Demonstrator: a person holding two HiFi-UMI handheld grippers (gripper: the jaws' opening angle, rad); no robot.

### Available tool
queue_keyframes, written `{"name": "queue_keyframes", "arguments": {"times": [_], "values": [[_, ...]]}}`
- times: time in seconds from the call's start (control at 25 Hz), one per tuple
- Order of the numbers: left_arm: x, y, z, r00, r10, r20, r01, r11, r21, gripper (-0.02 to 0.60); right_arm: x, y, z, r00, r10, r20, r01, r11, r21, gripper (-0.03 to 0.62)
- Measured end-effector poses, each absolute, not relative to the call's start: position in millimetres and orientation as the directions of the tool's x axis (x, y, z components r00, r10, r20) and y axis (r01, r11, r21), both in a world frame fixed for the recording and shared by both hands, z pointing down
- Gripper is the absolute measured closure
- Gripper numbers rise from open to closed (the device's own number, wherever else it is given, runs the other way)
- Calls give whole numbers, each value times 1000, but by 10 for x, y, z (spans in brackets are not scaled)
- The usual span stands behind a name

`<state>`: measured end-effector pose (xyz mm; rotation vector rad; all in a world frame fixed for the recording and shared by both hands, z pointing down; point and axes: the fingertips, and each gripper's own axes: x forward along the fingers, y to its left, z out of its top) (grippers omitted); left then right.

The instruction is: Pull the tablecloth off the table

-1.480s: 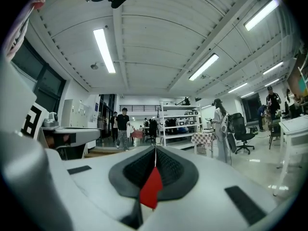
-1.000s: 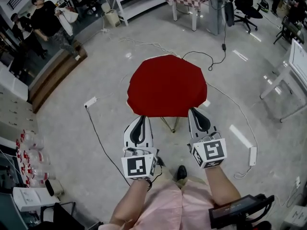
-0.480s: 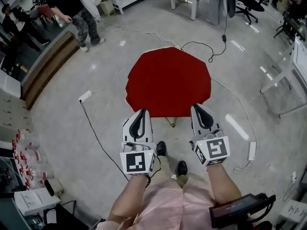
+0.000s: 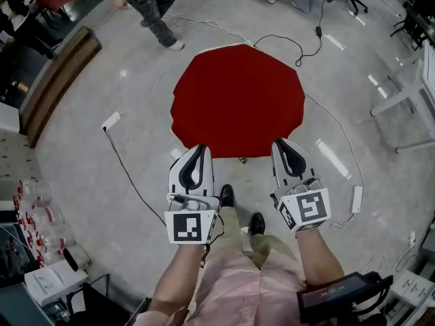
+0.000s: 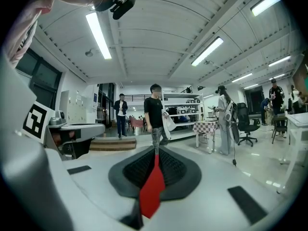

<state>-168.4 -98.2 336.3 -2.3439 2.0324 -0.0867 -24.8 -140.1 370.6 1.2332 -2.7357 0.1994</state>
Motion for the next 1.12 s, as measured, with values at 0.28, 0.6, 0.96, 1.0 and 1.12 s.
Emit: {"name": "queue_keyframes", "arguments": {"times": [0.28, 0.6, 0.96, 1.0, 1.12], "values": [[-1729, -1000, 3624, 145, -988, 55, -988, -148, -51, 552, -213, -1369, 3965, -648, -728, 226, -755, 653, -60, 579], [-1858, -1093, 4350, 193, -975, 109, -980, -197, -22, 551, -401, -1413, 4598, -658, -701, 275, -738, 673, -51, 521], [-1827, -1055, 4937, 220, -967, 131, -975, -221, 8, 474, -363, -1358, 5171, -679, -664, 312, -708, 705, -43, 418], [-1813, -1064, 5007, 220, -966, 136, -975, -221, 7, 434, -342, -1366, 5233, -682, -661, 313, -706, 707, -42, 412], [-1733, -1120, 5248, 234, -962, 142, -972, -235, 8, 393, -272, -1419, 5453, -687, -653, 318, -695, 718, -28, 395]]}}
